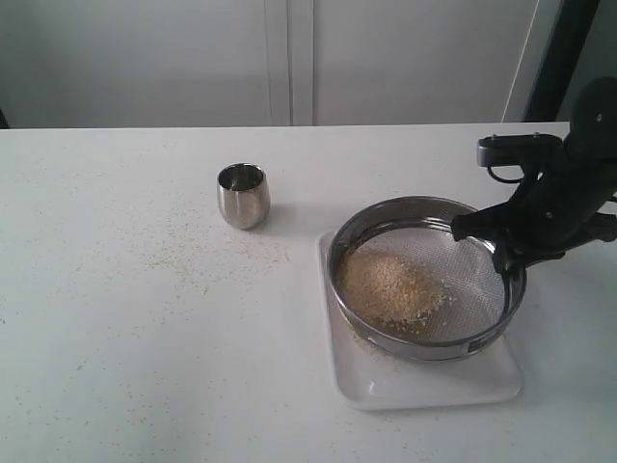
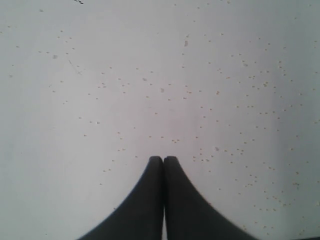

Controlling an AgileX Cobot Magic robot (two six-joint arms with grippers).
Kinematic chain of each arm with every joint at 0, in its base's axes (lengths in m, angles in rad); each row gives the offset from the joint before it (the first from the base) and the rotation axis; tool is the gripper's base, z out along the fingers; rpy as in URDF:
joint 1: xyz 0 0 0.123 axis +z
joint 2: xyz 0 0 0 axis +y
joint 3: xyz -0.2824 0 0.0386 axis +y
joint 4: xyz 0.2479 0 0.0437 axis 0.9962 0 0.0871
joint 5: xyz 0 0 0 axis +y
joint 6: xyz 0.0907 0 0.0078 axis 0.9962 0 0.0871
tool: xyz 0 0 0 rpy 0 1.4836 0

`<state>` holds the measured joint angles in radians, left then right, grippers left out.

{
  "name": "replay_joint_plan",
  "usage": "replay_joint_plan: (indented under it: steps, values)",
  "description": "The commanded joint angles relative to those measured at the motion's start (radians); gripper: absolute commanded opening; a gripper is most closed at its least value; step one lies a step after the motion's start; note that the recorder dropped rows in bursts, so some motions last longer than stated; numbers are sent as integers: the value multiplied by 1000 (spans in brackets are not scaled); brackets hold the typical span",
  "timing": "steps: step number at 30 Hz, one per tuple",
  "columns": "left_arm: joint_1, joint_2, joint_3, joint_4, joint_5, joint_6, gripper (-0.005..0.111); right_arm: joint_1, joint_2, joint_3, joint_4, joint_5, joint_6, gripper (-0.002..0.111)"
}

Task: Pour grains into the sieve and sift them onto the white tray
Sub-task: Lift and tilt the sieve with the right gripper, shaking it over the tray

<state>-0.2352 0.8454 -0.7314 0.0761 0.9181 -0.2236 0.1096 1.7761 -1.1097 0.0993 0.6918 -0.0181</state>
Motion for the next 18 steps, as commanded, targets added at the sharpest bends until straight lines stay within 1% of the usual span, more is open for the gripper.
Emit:
replay_joint_plan:
  steps: [1,4,9,10,12,14,16,18]
  values:
    - [3,-8,4,-7,17,3,0,-2,-56,55,54,-4,-7,0]
    - [3,-8,4,-7,17,3,0,-2,-94,98,82,-45,-7,0]
    - [3,-8,4,-7,17,3,0,-7,-61,93,97,-141,-11,0]
    - [3,-8,4,-7,17,3,0,-12,-46,85,115,-139,-11,0]
    - [3,-8,4,-7,17,3,0,-32,-19,74,172,-69,-18,0]
    - [3,-8,4,-7,17,3,0,-49,-28,89,213,-12,-70,0]
    - [3,-8,4,-7,17,3,0,-56,-75,130,226,-28,-91,0]
    - [3,-8,4,-7,17,3,0,-60,-111,167,234,-82,-91,0]
